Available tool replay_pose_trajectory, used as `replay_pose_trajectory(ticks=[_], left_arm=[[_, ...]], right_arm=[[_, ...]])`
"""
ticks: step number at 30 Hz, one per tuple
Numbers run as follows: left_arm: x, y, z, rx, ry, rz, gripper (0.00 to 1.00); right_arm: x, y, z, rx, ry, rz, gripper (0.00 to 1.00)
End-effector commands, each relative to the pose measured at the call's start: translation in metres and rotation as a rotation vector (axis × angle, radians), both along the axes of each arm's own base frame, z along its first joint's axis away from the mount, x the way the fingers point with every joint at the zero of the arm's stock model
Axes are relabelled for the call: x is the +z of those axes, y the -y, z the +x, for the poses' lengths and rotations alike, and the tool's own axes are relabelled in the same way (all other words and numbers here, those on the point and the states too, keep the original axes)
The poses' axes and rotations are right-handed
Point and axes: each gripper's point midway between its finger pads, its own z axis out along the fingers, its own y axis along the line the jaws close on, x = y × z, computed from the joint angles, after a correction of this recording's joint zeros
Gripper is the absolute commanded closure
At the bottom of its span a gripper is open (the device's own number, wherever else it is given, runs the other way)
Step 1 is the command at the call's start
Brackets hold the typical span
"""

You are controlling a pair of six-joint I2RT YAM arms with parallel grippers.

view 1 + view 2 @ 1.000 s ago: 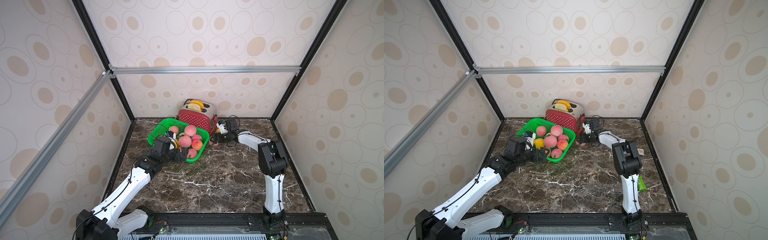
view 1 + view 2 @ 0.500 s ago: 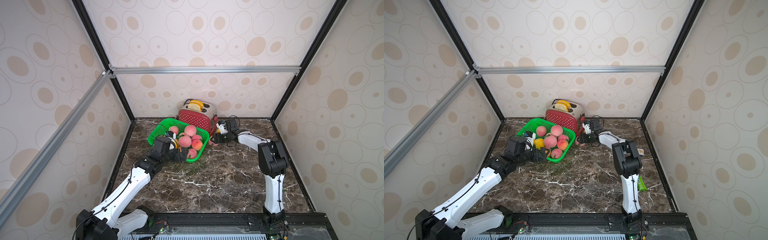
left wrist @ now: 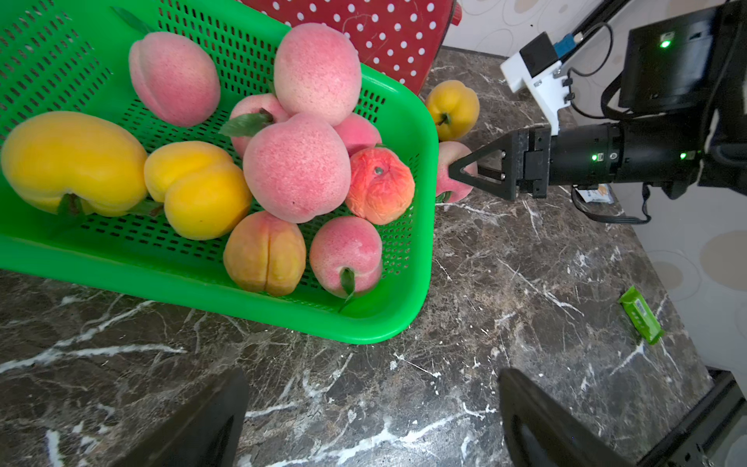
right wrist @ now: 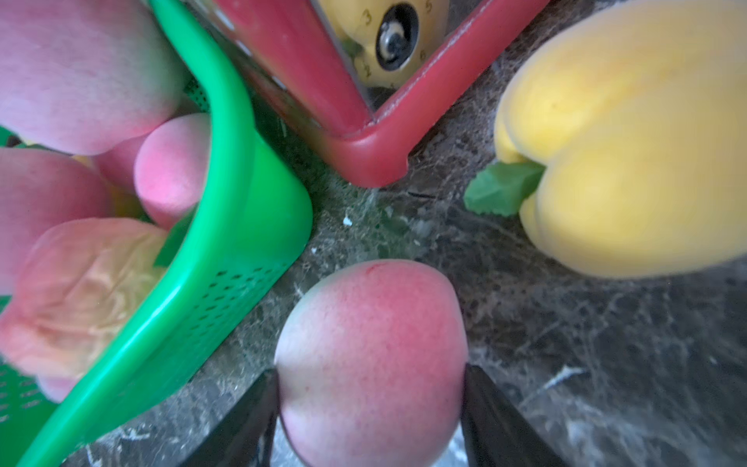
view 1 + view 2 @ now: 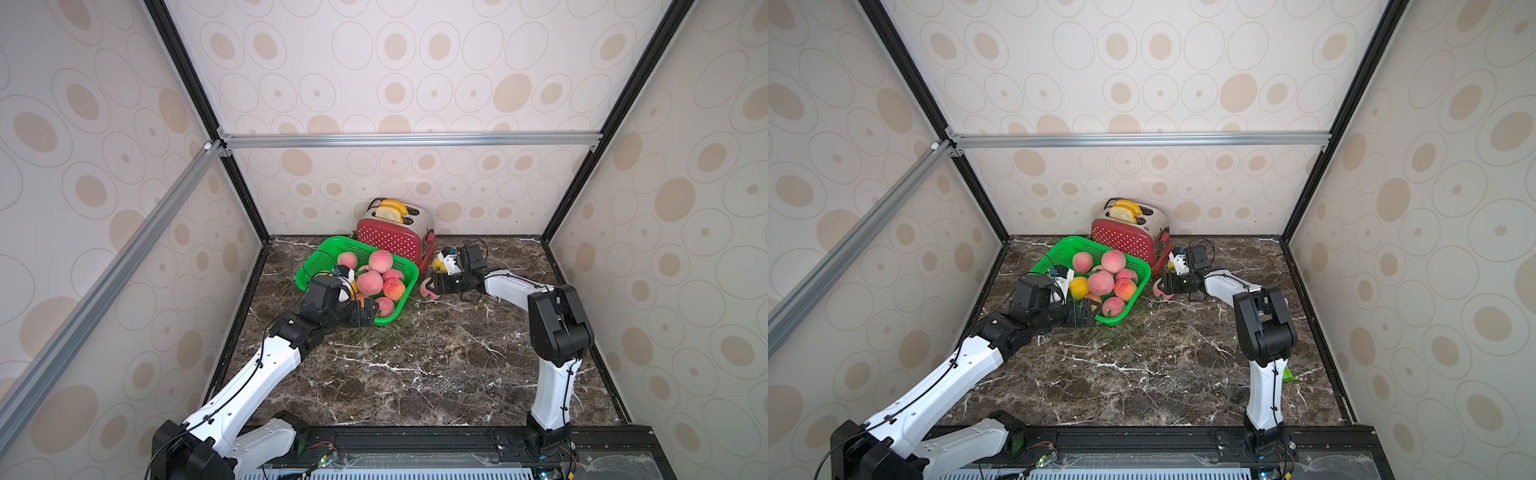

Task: Put the peaches into the basket
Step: Pick up the peach from the center of the board, then place the peach in the basket.

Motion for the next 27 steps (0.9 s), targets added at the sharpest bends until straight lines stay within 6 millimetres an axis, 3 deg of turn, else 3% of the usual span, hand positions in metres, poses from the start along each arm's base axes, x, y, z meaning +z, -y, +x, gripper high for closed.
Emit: replay_pose_trajectory(ticks=[1, 7, 13, 17, 27], left_arm=[[0.004, 0.011, -0.003, -0.075, 0.004, -0.024, 0.01], [0.015, 0.026, -0.009, -0.128, 0.016, -0.05, 0.01], [0.034, 0.062, -0.031, -0.307, 0.083, -0.054, 0.01], [0.038, 0.068, -0.03, -0.289, 0.066, -0.13, 0.01], [0.061, 0.095, -0.032, -0.324, 0.022, -0.363, 0.01]], right_arm=[[0.035, 0.003, -0.011, 0.017, 0.067, 0.047, 0.33], [0.061, 0.016, -0.041, 0.038, 0.101, 0.046, 0.33], [0.092, 0.004, -0.078, 0.131, 0.091, 0.2, 0.32], [0.116, 0.0, -0.101, 0.2, 0.146, 0.281, 0.31], [0.141, 0.001, -0.162, 0.358, 0.312, 0.333, 0.28]])
